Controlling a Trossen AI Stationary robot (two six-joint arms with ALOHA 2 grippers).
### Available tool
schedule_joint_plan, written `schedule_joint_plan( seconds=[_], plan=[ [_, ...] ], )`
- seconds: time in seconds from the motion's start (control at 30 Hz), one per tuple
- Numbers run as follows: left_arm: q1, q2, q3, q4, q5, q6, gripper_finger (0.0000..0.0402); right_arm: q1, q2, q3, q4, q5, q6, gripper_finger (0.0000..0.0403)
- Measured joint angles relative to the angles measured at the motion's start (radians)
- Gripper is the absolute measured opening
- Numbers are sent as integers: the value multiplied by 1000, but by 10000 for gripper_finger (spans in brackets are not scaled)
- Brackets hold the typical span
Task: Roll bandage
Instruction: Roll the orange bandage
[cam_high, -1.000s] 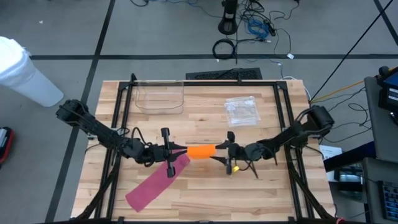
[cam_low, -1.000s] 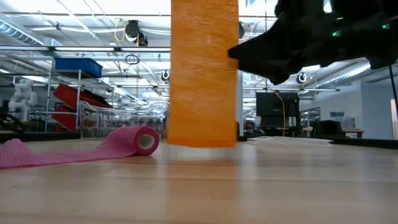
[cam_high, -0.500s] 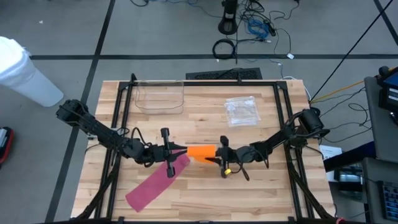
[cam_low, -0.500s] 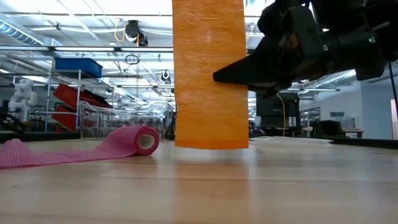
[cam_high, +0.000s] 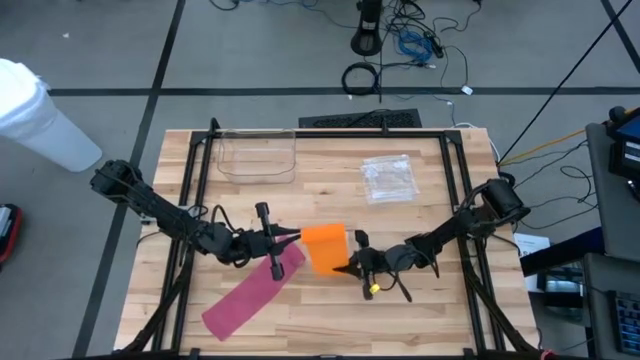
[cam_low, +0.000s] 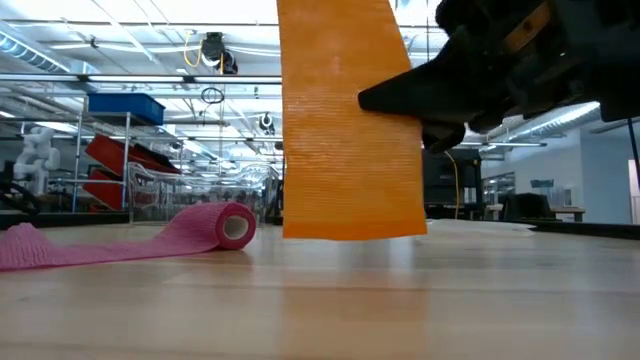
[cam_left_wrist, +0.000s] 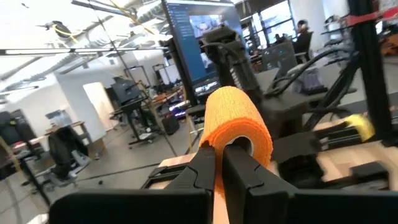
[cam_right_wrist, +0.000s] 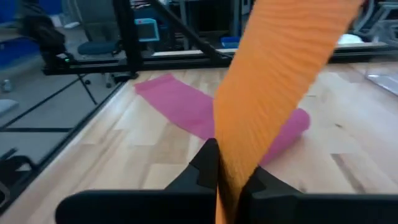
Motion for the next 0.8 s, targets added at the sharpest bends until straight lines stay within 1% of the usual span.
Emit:
schedule_joint_plan(
  seconds=[0.13,0.27,0.37,0.53,0.6,0.7,0.8],
  plan=[
    [24,0,-1,-44,-8,-8,11,26,0,34,-20,-81,0,0],
    [55,5,-1,-82,-8,-37,11,53,0,92,-72,-100,-14,0],
    [72,6,-2,-134,-8,-61,11,75,0,143,-136,-100,-43,0],
    [75,7,-2,-186,-5,-63,11,116,-7,200,-157,-93,-107,0],
    [75,7,-2,-184,22,-63,11,131,-22,209,-157,-75,-134,0],
    [75,7,-2,-198,78,-89,11,153,-67,210,-159,-17,-174,0],
    [75,7,-2,-215,109,-116,11,157,-118,210,-173,-17,-191,0]
  ],
)
